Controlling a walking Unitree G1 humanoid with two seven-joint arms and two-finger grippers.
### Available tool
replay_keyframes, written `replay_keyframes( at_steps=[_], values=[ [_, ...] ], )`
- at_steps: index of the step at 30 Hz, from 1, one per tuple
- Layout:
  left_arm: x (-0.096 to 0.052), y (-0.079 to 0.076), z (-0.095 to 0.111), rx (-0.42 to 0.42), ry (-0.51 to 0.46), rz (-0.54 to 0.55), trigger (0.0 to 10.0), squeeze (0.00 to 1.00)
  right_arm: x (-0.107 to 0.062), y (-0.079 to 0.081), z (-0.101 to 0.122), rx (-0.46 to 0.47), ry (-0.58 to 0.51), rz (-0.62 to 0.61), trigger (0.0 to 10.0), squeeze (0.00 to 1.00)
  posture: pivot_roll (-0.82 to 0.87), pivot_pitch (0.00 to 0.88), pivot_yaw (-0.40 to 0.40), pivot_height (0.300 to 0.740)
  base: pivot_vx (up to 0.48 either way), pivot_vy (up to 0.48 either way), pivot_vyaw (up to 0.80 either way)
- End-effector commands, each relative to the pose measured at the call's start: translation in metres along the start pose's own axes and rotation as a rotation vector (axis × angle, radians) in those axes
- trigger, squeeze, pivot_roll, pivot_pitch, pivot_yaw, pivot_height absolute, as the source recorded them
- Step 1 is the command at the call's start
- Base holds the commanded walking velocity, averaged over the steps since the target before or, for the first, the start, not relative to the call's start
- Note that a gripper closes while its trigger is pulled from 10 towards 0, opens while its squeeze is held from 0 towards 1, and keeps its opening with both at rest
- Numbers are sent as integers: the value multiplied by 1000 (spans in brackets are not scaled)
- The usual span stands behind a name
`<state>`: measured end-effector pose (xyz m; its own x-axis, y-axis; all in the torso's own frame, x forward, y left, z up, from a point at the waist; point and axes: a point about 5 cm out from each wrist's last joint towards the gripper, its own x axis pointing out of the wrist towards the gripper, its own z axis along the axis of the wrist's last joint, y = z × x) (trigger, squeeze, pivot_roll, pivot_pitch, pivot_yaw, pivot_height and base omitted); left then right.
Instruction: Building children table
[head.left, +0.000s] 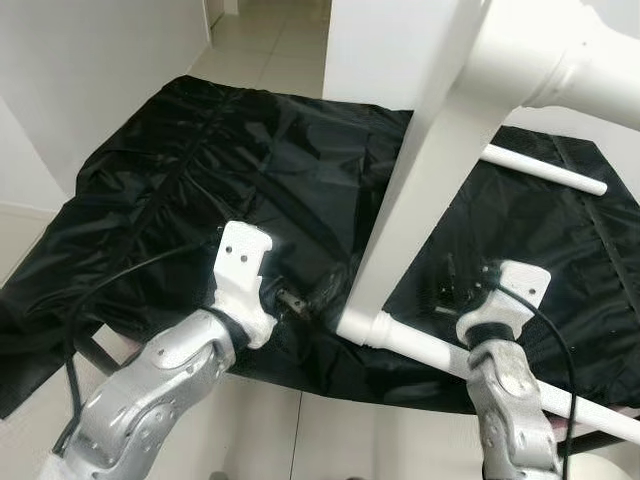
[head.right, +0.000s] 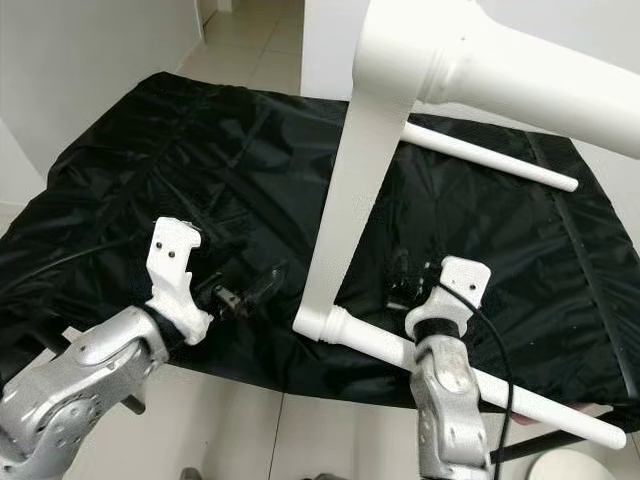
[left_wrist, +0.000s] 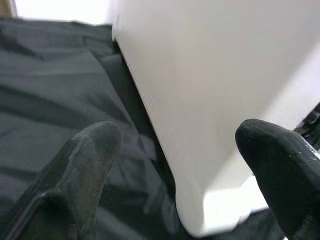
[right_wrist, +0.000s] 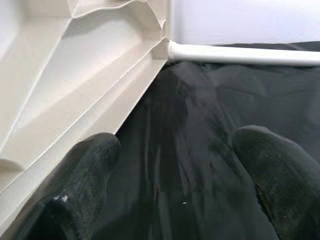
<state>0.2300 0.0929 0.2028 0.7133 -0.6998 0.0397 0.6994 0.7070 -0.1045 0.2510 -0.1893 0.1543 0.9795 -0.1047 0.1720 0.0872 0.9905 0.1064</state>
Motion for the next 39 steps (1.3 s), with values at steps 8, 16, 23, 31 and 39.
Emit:
replay_keyframes(
  at_steps=[8, 16, 23, 31, 39],
  values=[
    [-8, -15, -4, -13, 43, -276, 10000, 0, -15, -4, 9, 2, 9, 233, 10000, 0, 4, 66, -74, 740, 0, 0, 0],
    [-7, -18, -3, -16, 49, -293, 10000, 0, -16, -19, 11, -95, 108, 506, 10000, 0, 5, 70, -69, 740, 0, 0, 0],
    [-6, -20, -2, -13, 45, -287, 10000, 0, -7, -18, 5, -122, 190, 694, 10000, 0, 21, 77, -81, 740, 0, 0, 0],
    [-7, -22, 0, -14, 34, -268, 10000, 0, 13, -17, 5, -133, 209, 790, 10000, 0, 38, 83, -93, 740, 0, 0, 0],
    [-7, -22, 1, -11, 30, -256, 10000, 0, 36, -8, 5, -153, 208, 875, 10000, 0, 51, 92, -99, 740, 0, 0, 0]
  ],
)
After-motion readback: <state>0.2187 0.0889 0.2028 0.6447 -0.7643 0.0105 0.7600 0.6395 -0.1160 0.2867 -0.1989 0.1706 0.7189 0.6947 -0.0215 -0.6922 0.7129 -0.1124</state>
